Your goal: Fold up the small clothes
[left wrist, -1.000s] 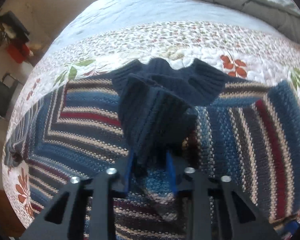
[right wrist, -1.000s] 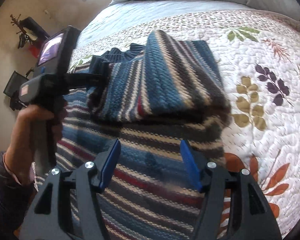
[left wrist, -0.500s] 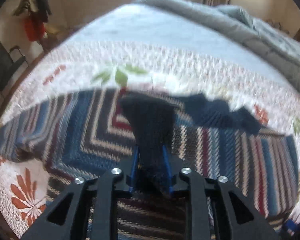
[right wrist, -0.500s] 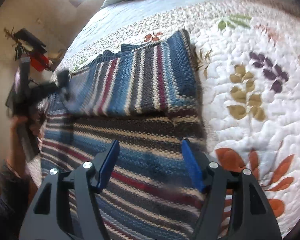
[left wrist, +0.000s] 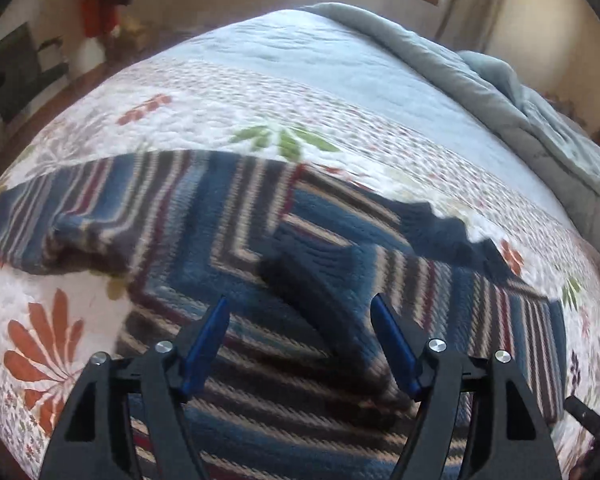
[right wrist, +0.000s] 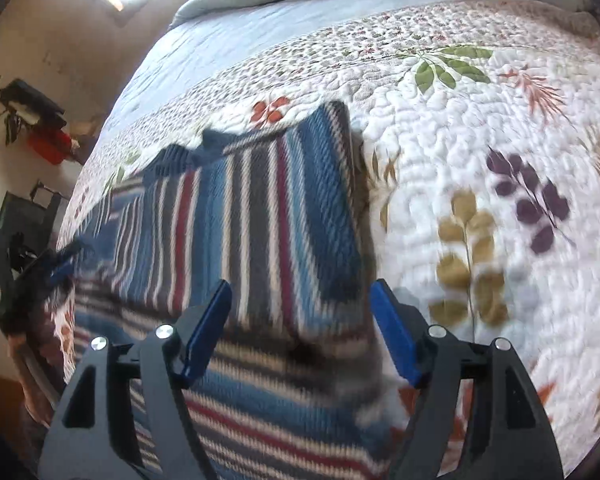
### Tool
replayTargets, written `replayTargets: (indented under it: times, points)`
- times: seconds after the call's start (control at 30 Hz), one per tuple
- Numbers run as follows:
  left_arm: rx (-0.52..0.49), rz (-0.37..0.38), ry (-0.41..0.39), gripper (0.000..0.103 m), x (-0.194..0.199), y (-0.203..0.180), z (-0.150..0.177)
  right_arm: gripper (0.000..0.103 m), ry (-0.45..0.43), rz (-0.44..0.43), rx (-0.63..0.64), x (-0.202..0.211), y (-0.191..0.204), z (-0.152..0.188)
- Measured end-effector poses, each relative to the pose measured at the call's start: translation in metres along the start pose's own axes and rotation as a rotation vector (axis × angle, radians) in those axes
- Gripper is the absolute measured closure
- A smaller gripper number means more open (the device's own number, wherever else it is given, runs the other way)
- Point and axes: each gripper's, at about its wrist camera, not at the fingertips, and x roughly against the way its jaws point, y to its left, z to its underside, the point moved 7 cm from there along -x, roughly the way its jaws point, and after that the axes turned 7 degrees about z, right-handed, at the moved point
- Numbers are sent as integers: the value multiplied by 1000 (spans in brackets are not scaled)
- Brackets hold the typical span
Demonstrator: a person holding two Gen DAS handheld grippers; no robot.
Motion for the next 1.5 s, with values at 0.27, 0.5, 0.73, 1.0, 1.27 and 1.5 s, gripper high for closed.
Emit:
replayTargets:
  times: [0.27,0.5,0.73,1.0,1.27,1.5]
  points:
    - [-28,47,178,29,-43,-5,-6,46,80,128,77,-49,5,-51]
    - [17,136,241,75,-65,-24,10,91,85,59,63,-57,-1,-63]
    - [-101,171,166,88,-64,-62,0,92,47,-57,-199,-42,-63,-62]
    - [-105,121,158,55,-53,-43,9,46,-1,-115,-149,-5,-60,-30]
    - [-166,107,142,41,-15,-49,34,39,92,-64,-23,15,-28,40]
    - [-92,109,245,64,-47,-62,44,76,172,-121,-130,-19,-28,18]
